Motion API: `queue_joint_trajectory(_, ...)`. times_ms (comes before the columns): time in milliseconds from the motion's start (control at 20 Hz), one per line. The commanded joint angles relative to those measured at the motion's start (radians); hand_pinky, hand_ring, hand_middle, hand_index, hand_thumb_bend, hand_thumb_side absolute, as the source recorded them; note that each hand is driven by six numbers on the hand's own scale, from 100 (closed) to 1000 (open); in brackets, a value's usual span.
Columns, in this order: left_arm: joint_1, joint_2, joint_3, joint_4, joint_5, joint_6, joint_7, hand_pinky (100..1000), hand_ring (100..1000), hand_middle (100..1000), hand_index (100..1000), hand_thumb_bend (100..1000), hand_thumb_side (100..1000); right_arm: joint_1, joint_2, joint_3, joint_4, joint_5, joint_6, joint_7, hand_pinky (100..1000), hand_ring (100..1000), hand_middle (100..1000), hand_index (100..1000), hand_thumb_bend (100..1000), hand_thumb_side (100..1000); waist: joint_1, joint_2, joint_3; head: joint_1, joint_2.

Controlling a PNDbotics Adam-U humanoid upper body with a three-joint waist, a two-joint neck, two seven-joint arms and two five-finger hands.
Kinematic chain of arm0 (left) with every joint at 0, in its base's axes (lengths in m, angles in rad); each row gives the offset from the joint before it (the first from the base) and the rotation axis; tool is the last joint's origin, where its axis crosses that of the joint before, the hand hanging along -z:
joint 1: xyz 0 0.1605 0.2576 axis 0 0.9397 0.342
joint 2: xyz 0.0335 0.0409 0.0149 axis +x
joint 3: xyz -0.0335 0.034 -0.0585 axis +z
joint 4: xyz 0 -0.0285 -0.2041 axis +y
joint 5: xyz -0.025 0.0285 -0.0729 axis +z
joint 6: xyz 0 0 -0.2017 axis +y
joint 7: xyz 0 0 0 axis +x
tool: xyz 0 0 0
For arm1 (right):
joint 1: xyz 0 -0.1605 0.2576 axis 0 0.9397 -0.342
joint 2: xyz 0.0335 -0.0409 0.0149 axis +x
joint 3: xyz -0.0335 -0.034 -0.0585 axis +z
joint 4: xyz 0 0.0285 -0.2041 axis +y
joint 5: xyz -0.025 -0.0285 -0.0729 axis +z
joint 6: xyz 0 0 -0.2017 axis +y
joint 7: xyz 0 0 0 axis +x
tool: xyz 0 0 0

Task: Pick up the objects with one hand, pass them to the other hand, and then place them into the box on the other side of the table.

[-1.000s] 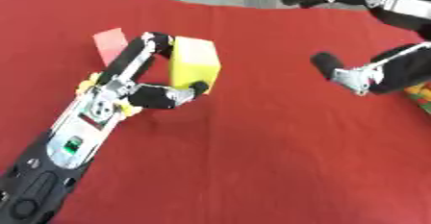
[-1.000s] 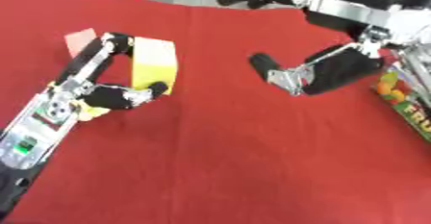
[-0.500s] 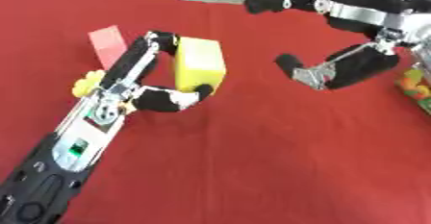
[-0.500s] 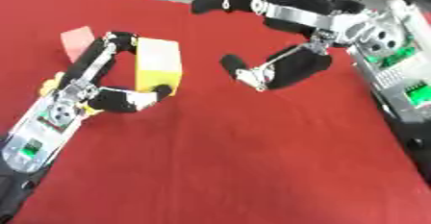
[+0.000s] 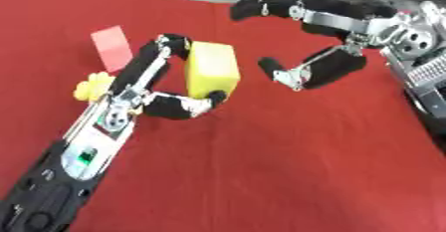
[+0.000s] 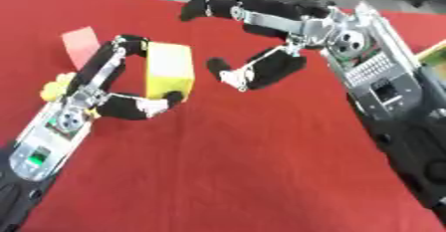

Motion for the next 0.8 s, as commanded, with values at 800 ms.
queue_joint_trajectory(800,-0.035,-0.028,0.0,0.051,-0.144,-0.01,0.047,645,530,461,541,100,254,-0.06,0.05,0.023,-0.006,0.063,-0.003,0.042,946,1000,957,964,117,467,-0.008,-0.029,-0.006,0.01,0.025)
